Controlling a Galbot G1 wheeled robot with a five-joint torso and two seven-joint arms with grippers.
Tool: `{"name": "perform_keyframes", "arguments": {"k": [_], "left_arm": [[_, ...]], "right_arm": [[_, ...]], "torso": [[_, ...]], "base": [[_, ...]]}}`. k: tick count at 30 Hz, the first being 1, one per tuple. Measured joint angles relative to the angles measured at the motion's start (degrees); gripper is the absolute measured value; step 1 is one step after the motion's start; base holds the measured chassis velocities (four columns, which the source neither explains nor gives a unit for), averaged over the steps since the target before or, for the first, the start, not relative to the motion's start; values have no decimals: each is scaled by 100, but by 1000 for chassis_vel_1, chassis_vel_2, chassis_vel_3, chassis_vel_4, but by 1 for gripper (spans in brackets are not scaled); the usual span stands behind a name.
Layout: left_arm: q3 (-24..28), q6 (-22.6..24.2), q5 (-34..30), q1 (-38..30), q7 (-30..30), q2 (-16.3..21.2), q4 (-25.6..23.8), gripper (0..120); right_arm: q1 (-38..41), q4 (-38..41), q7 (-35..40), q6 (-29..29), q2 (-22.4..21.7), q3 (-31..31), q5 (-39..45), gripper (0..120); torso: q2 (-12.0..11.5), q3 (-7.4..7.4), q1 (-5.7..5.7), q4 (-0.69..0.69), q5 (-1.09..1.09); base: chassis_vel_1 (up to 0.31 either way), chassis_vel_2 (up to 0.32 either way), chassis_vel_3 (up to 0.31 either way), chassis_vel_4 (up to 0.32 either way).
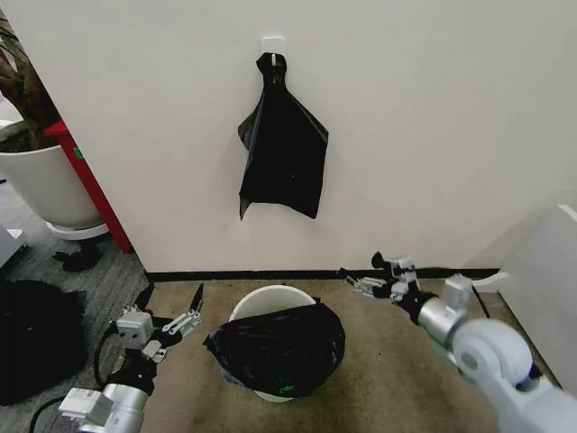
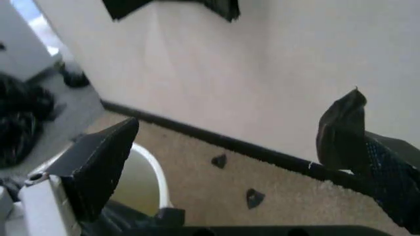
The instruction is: Place the garbage bag over the trash bin.
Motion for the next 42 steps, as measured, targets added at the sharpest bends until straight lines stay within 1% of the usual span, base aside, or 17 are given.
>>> {"name": "perform_keyframes", "arguments": {"k": [4,5,8,14,15,18,19,20,24,25,28,30,31,33,36,38,42], "left_arm": [[-53,11,0,217,-15,-67,-65,100],[-53,11,0,217,-15,-67,-65,100],[-56,20,35,319,-13,-135,-86,100],[4,24,164,365,-2,-337,-63,100],[19,19,203,431,4,-392,-71,100],[53,-2,242,515,14,-449,-115,100],[53,-2,242,515,14,-449,-115,100],[63,-9,250,523,15,-459,-126,100],[128,-20,268,502,16,-490,-151,100],[128,-20,268,502,16,-490,-151,100],[147,-25,276,466,17,-502,-161,100],[150,-26,277,433,17,-502,-166,100],[150,-26,277,433,17,-502,-166,100],[150,-28,277,393,18,-501,-182,100],[151,-34,277,373,19,-504,-198,100],[152,-36,277,373,19,-506,-201,100],[173,-38,278,333,20,-524,-222,100]], "right_arm": [[595,-225,-219,-553,-236,-293,161,100],[595,-225,-219,-553,-236,-293,161,100],[1129,-439,-287,-896,-374,-711,216,100],[1940,-738,-294,-1089,-497,-1497,247,100],[2330,-850,-291,-1140,-503,-1841,253,100],[2962,-1066,-315,-1151,-511,-2479,209,100],[2962,-1066,-315,-1151,-511,-2479,209,100],[3184,-1158,-324,-1151,-503,-2728,183,100],[3877,-1506,-362,-1151,-354,-3697,-17,100],[3877,-1506,-362,-1151,-354,-3697,-17,100],[4363,-1703,-332,-1148,-160,-4401,-90,100],[4649,-1883,-334,-1146,-16,-4746,-182,100],[4649,-1883,-334,-1146,-16,-4746,-182,100],[4937,-2122,-320,-1146,154,-5158,-274,100],[5254,-2334,-286,-1143,306,-5654,-290,100],[5281,-2353,-284,-1143,323,-5701,-289,100],[5576,-2631,-230,-1143,539,-6258,-286,100]], "torso": [[0,0,0,-1,0],[0,0,0,-1,0],[0,0,0,1,-1],[0,0,0,-2,-2],[0,0,0,0,-1],[0,0,0,1,-2],[0,0,0,1,-2],[0,0,0,0,-1],[0,0,0,0,-1],[0,0,0,0,-1],[0,0,0,0,-1],[0,0,0,0,-4],[0,0,0,0,-4],[0,0,0,1,-1],[0,0,0,0,-4],[0,0,0,0,-3],[0,0,0,1,-2]], "base": [[0,0,0,0],[0,0,0,0],[0,0,0,0],[0,0,0,0],[0,0,0,0],[0,0,0,0],[0,0,0,0],[0,0,0,0],[0,0,0,0],[0,0,0,0],[0,0,0,0],[0,0,0,0],[0,0,0,0],[0,0,0,0],[0,0,0,0],[0,0,0,0],[0,0,0,0]]}}
